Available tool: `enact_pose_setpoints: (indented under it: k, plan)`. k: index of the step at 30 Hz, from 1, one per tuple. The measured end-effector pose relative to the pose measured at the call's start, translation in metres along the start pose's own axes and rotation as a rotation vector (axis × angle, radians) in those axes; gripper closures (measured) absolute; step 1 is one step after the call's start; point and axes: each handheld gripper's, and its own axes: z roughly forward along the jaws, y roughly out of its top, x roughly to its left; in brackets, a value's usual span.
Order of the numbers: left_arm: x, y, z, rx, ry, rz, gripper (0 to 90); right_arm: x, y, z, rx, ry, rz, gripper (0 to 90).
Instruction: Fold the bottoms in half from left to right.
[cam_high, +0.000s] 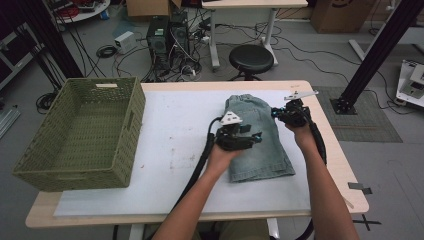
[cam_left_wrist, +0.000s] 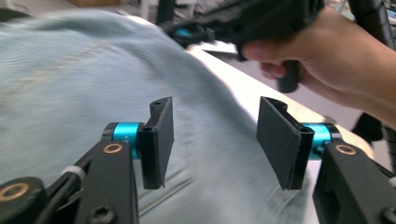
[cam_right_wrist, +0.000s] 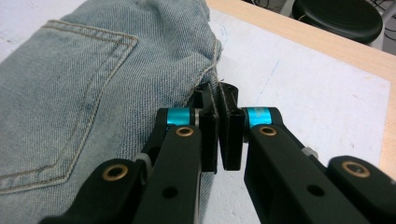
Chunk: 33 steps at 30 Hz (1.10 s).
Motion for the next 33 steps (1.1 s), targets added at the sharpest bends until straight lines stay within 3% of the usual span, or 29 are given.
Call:
enact_pose_setpoints:
  k: [2, 3, 4, 7, 10, 14, 16, 18, 24, 30, 33]
  plan:
    - [0.005, -0.001, -0.006, -0.010, 0.007, 0.000, 41.1, 0.000, -0.001, 0.001, 0.008, -0.014, 0.002, 88.2]
    - [0.015, -0.004, -0.017, -0.020, 0.024, 0.007, 40.0, 0.000, -0.002, 0.001, 0.012, -0.019, 0.002, 88.0]
    - [0.015, -0.004, -0.017, -0.020, 0.024, 0.007, 37.9, 0.000, -0.002, 0.001, 0.012, -0.019, 0.002, 88.0]
    - [0.033, -0.013, -0.036, -0.028, 0.056, 0.014, 34.4, 0.001, -0.006, 0.003, 0.017, -0.029, 0.009, 86.5]
    - [0.041, -0.020, -0.045, -0.041, 0.076, 0.003, 29.1, 0.001, -0.009, 0.002, 0.012, -0.029, 0.013, 84.2]
    - [0.059, -0.036, -0.066, -0.020, 0.133, 0.019, 22.6, 0.000, -0.012, -0.004, -0.007, -0.019, 0.024, 75.1]
    - [0.062, -0.039, -0.071, -0.020, 0.138, 0.013, 22.6, 0.000, -0.013, -0.006, -0.011, -0.011, 0.031, 74.1]
    - [0.071, -0.044, -0.083, -0.029, 0.161, 0.010, 22.6, 0.001, -0.016, -0.011, -0.038, -0.007, 0.037, 64.6]
    - [0.081, -0.049, -0.102, -0.036, 0.185, 0.021, 22.6, 0.007, -0.029, -0.022, -0.049, 0.009, 0.037, 51.9]
    - [0.089, -0.051, -0.116, -0.045, 0.207, 0.021, 22.6, 0.020, -0.049, -0.032, -0.037, 0.026, -0.009, 50.7]
    - [0.094, -0.051, -0.124, -0.053, 0.216, 0.028, 22.6, 0.027, -0.065, -0.038, 0.005, 0.042, -0.036, 60.5]
